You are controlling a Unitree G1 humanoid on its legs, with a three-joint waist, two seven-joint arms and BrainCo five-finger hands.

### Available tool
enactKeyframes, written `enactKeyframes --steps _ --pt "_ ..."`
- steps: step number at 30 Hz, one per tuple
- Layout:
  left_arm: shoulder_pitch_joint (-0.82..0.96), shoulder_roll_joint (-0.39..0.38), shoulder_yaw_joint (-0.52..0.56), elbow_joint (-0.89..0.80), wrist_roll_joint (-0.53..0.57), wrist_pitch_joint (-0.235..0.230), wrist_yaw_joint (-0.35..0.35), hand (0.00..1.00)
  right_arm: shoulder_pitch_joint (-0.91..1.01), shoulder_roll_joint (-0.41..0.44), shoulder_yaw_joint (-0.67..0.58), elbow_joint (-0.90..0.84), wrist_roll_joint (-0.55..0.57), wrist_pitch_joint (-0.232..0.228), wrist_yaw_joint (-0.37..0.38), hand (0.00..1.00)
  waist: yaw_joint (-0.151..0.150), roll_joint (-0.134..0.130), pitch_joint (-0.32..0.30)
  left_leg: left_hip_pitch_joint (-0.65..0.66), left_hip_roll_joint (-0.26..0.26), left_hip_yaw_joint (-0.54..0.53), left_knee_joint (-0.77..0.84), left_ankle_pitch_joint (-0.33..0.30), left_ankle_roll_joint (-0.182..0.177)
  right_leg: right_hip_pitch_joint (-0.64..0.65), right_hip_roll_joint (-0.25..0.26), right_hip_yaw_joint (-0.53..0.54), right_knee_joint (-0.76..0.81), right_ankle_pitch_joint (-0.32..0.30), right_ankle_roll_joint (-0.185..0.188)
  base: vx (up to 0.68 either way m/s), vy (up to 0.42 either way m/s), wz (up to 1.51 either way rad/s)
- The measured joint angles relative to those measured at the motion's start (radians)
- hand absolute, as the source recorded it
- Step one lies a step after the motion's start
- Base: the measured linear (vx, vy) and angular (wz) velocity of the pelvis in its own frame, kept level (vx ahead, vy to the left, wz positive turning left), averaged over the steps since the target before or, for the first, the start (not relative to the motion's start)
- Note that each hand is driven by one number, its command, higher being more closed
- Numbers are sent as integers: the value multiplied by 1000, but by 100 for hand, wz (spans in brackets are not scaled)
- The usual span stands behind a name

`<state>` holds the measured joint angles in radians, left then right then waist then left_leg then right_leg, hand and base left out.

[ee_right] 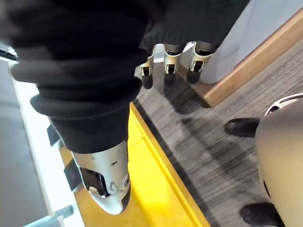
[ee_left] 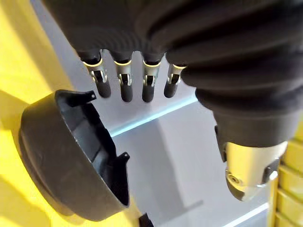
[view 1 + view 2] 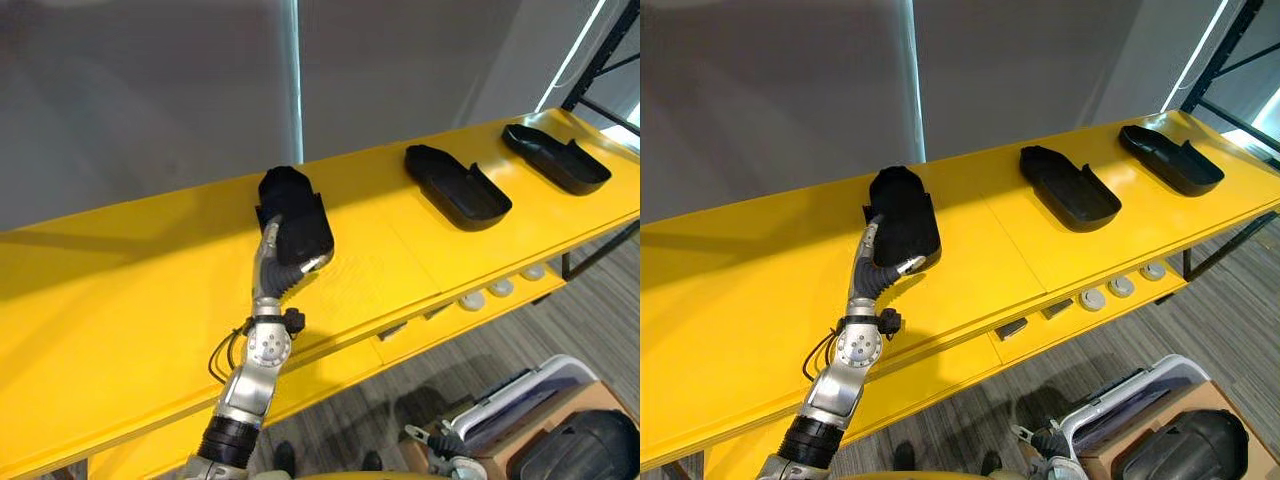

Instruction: Walk over and take plastic housings, then place them on the shelf

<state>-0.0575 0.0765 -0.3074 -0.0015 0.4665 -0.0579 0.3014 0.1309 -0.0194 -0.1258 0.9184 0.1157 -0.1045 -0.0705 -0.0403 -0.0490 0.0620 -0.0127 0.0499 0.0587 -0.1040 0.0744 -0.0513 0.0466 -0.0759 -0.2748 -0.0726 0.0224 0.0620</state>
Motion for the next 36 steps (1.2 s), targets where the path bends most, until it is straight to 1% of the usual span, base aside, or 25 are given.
enactKeyframes --steps 2,6,12,19,24,25,26,32,36 --pt "0 8 -34 1 0 -13 -33 100 -7 0 22 0 0 0 9 0 -1 -1 0 0 0 1 0 0 0 0 0 0 -2 0 0 36 -7 -3" --pt "-6 8 -72 26 8 -22 -60 100 -23 1 25 0 0 0 10 0 -2 -1 0 -2 0 3 0 0 0 -1 1 1 -7 0 0 7 -2 -1" --pt "-55 7 -125 165 9 -20 -79 100 -28 1 25 0 0 0 9 0 -6 -1 0 -4 1 12 0 0 0 -1 3 3 -15 4 -4 -7 -1 -1" --pt "-110 8 -122 247 19 -14 -66 100 -36 0 23 0 -2 0 8 0 -10 -1 0 -8 2 30 0 0 0 -13 3 21 -19 12 -7 -24 0 -9" --pt "-131 7 -95 274 34 -4 -35 100 -35 0 17 0 -4 0 8 0 -19 -1 0 -8 2 34 0 0 0 -17 2 29 -20 14 -7 -11 1 -4" --pt "-134 7 -72 284 38 -3 -28 100 -36 0 17 0 -5 0 8 0 -27 0 0 -8 2 36 0 0 0 -17 3 30 -20 14 -7 0 0 0" --pt "-143 6 -64 287 41 3 -20 100 -36 0 16 0 -5 0 8 0 -29 0 0 -8 3 38 0 0 0 -17 3 30 -21 14 -7 0 0 0" --pt "-162 7 9 309 55 20 10 100 -37 -2 3 0 -9 0 7 0 -31 0 1 -9 4 50 0 -2 -1 -19 4 37 -25 16 -8 1 -2 -3" --pt "-167 9 46 309 56 33 14 100 -44 -3 3 0 -9 0 8 0 -33 1 1 -9 5 57 0 -2 -2 -22 5 47 -25 16 -9 4 -2 -4"
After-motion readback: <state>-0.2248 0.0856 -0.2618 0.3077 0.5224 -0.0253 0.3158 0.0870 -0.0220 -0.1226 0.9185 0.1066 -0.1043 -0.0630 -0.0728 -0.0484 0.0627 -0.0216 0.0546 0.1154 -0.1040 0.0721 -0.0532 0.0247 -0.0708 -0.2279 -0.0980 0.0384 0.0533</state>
